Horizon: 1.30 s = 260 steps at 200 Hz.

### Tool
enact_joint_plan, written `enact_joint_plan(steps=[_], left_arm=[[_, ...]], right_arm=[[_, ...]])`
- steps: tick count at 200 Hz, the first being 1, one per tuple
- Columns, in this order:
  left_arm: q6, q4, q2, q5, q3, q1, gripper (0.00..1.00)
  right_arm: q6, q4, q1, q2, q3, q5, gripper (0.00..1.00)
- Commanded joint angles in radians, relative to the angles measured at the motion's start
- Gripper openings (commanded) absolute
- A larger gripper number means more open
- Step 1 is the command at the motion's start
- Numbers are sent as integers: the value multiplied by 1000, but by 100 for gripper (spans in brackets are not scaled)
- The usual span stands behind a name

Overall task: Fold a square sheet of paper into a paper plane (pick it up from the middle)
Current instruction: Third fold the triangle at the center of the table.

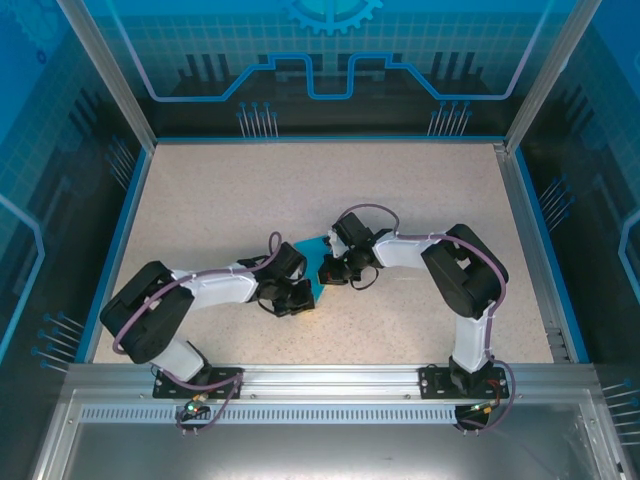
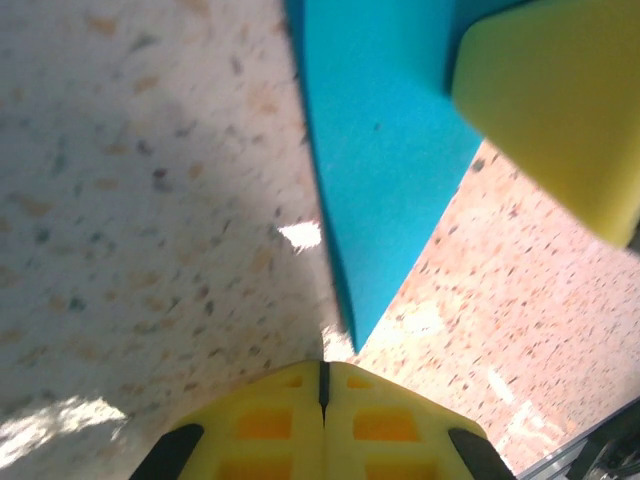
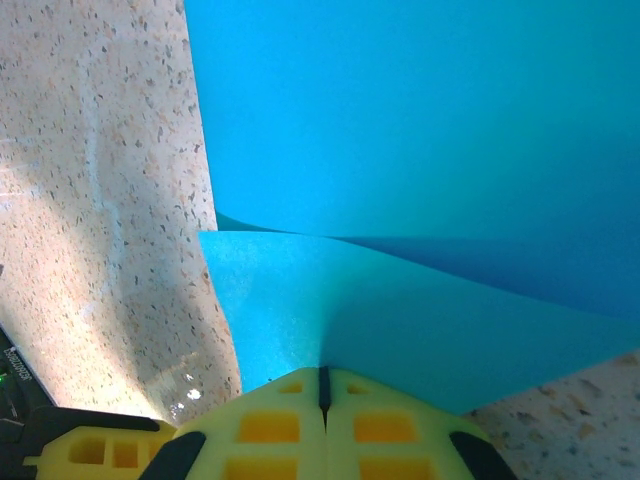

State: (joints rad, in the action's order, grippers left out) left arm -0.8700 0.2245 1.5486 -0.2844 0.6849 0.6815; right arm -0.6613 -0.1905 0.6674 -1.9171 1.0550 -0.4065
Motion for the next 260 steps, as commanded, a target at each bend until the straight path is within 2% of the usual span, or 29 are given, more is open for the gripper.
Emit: enact_joint_plan(steps=[1, 42, 88, 125, 213, 260], left_arm=[[7, 60, -47, 11, 12, 13, 0], [-53, -82, -60, 63, 19, 12, 0], [-58, -115, 20, 94, 31, 13, 0], [-40, -170, 23, 86, 11, 12, 0], [-40, -102, 89, 79, -4, 13, 0], [-39, -45, 91, 99, -4, 12, 0]], right_arm=[[5, -47, 2, -41, -7, 50, 0], [0, -40, 2, -43, -7, 43, 0], [-8, -21, 1, -38, -9, 25, 0], [-6, -14, 1, -25, -12, 12, 0], [-11, 14, -3, 15, -16, -15, 0], [-2, 100, 8, 90, -78, -40, 0]])
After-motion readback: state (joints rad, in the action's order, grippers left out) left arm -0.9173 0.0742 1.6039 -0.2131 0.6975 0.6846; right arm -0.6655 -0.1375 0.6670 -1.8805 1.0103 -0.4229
